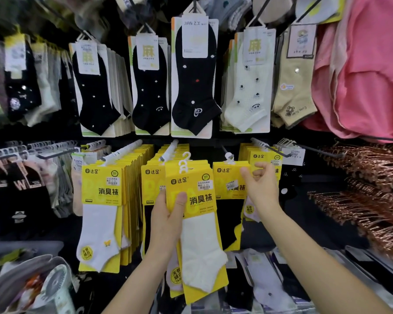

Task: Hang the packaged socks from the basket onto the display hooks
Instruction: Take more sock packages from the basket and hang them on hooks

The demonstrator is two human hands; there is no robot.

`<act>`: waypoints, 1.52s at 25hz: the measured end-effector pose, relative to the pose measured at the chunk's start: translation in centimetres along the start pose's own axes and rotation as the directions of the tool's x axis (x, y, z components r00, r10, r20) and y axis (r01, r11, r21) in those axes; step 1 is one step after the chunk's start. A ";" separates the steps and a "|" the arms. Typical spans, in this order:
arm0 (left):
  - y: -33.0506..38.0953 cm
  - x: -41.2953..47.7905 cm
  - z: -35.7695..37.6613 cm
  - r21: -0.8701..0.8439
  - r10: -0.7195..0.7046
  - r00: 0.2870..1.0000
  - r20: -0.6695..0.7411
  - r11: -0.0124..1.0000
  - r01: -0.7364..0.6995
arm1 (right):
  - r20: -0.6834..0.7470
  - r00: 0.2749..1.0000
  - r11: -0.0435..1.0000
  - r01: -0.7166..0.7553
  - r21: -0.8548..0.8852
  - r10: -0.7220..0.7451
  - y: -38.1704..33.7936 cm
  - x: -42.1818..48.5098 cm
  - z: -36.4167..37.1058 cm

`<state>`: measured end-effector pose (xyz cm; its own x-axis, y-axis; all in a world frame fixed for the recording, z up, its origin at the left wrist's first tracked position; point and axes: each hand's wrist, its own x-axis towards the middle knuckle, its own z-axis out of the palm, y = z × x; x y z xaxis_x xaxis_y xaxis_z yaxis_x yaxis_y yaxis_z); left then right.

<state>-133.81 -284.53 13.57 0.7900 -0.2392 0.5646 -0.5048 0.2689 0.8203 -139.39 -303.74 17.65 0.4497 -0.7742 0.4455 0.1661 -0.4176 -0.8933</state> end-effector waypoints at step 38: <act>-1.4 -1.6 3.1 -0.010 -0.116 0.992 0.041 0.993 0.116 | 0.295 0.936 0.952 0.251 -0.177 -0.192 -5.4 1.7 -2.1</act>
<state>-135.49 -287.42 11.83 0.8281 -0.3071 0.4690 -0.4060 0.2483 0.8795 -141.31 -303.80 23.33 0.6477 -0.5042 0.5711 0.1153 -0.6761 -0.7277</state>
